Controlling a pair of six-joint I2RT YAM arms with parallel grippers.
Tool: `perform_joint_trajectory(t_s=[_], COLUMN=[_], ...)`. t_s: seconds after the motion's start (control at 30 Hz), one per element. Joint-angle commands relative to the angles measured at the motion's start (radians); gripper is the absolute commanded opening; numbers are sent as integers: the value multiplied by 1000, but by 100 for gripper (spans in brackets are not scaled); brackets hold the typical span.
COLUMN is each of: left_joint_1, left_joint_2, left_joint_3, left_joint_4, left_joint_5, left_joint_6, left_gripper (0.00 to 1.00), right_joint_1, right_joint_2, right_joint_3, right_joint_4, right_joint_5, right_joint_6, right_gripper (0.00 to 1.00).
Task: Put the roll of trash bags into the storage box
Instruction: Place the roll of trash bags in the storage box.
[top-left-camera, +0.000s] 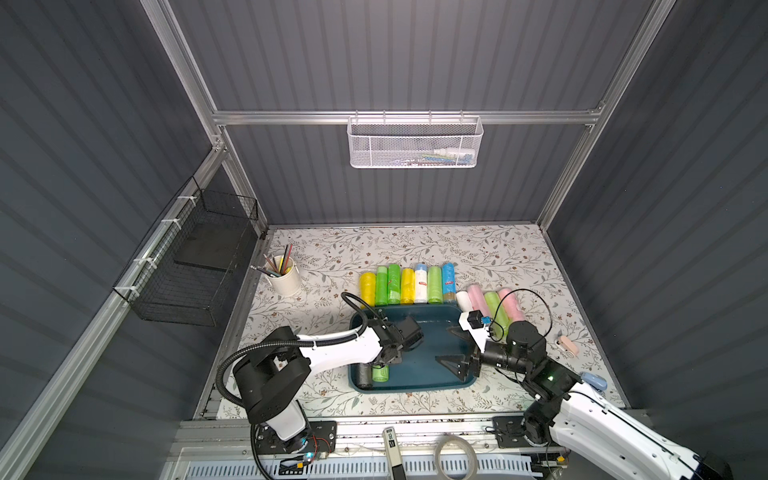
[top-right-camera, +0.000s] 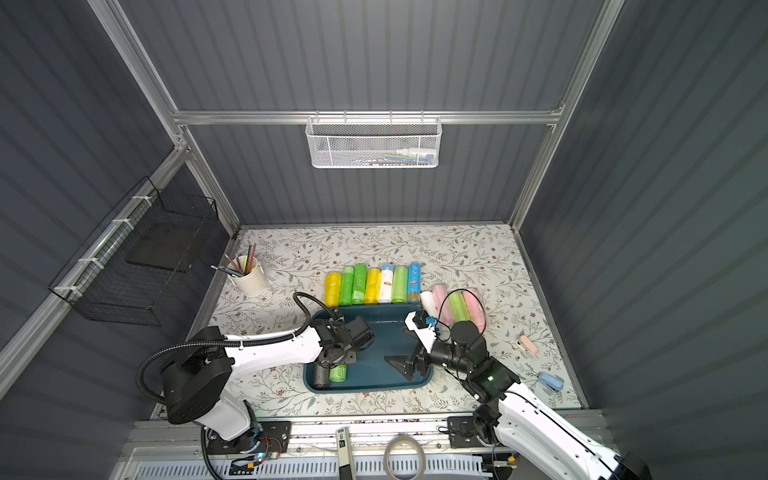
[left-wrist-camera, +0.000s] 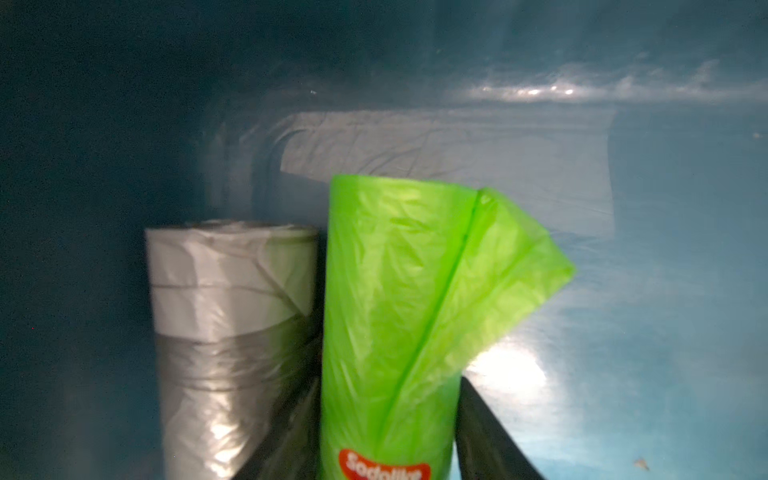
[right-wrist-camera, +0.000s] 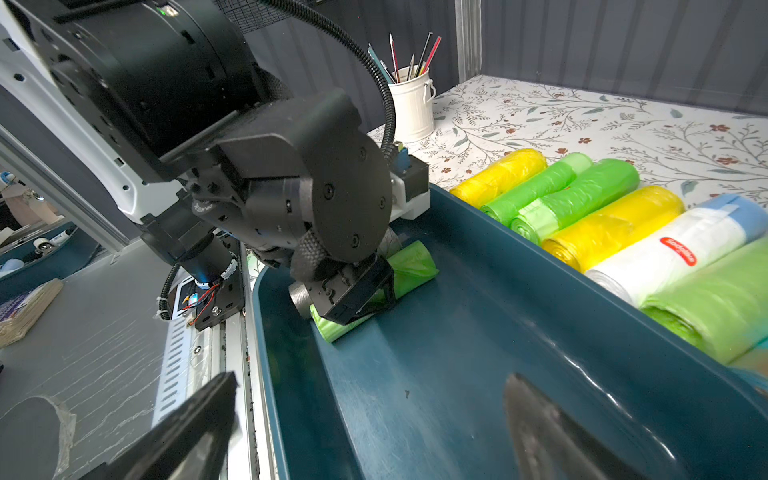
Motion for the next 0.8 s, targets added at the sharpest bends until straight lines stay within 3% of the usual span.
perform_joint_trajectory(t_s=[0.0, 0.27, 0.47, 0.53, 0.6, 0.77], left_joint_1=[-4, -3, -3, -4, -2, 0], left_joint_2=[-19, -108, -249, -298, -341, -411], left_joint_3=[33, 92, 102, 109, 118, 186], left_joint_4=[-53, -160, -142, -122, -90, 52], left_joint_5=[-21, -67, -74, -80, -94, -100], left_joint_6=[24, 51, 125, 186, 276, 597], left_gripper=[55, 66, 75, 83, 99, 100], right_joint_1=[4, 4, 3, 3, 3, -8], right_joint_2=[-3, -2, -2, 0, -3, -7], right_joint_3=[-1, -6, -16, -18, -17, 17], right_joint_4=[20, 24, 37, 34, 24, -46], right_joint_5=[-17, -9, 59, 111, 193, 467], right_joint_6=[7, 4, 8, 15, 29, 90], right_gripper=[99, 99, 99, 99, 99, 99])
